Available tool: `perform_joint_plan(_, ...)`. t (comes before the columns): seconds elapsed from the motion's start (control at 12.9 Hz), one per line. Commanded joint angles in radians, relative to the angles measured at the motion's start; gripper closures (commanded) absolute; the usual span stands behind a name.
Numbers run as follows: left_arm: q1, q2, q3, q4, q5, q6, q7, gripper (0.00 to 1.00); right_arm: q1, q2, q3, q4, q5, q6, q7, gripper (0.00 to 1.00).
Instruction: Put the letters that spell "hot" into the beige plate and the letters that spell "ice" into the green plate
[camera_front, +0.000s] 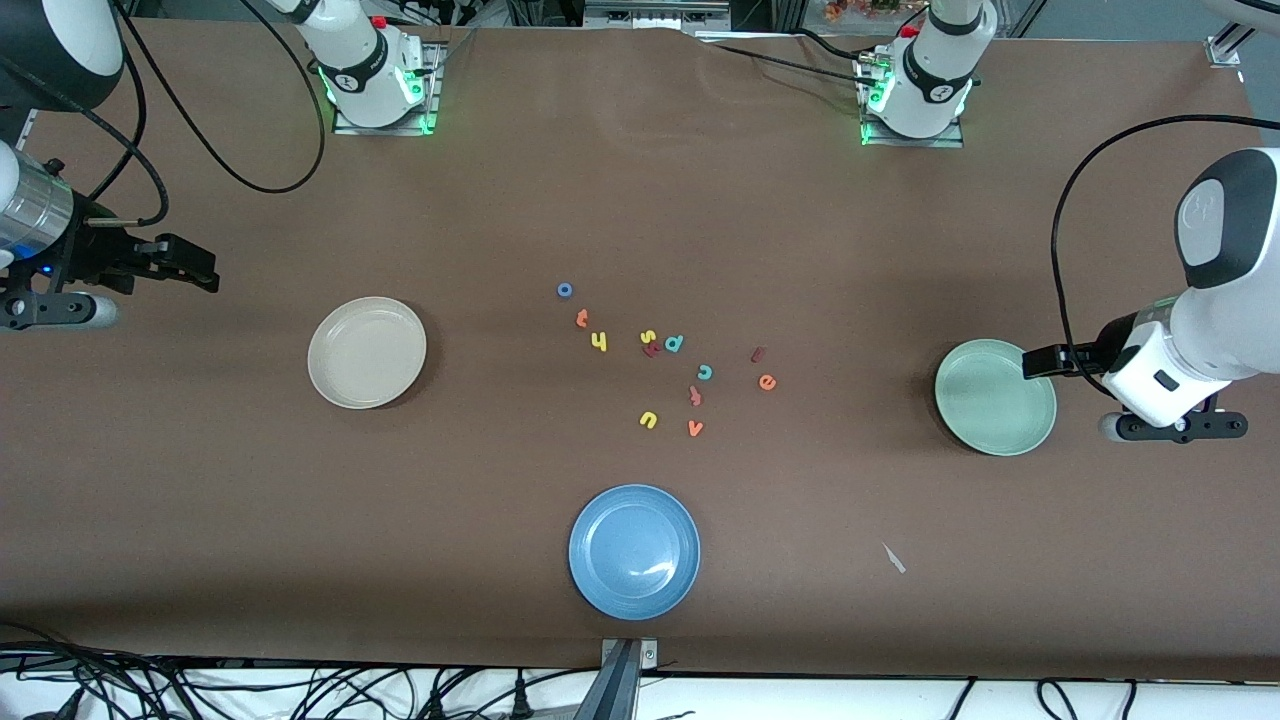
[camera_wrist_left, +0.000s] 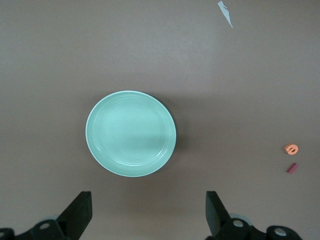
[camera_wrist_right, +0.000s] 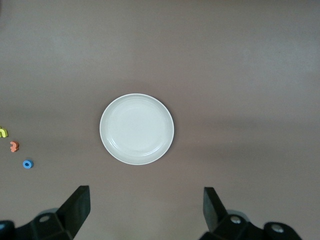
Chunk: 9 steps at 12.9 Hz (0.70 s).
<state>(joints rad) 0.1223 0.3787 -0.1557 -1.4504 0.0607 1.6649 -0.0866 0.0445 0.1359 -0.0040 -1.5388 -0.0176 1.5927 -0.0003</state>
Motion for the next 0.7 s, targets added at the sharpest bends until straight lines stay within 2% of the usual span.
perform_joint_plan(0.0,-0.003,-0.017,0.005,-0.011,-0.03,-0.03,0.028,0.0,-0.005,0.002,0.007,0.016,0.007,-0.037,-0.006,0.0)
perform_joint_plan(0.23,-0.001,-0.046,0.004,-0.007,-0.022,-0.051,0.03,0.01,-0.005,0.004,0.005,0.005,0.007,-0.039,-0.001,0.0)
perform_joint_plan(0.62,0.007,-0.075,0.004,0.005,-0.013,-0.169,0.071,0.01,0.011,0.008,0.009,-0.004,0.007,-0.043,0.003,0.0)
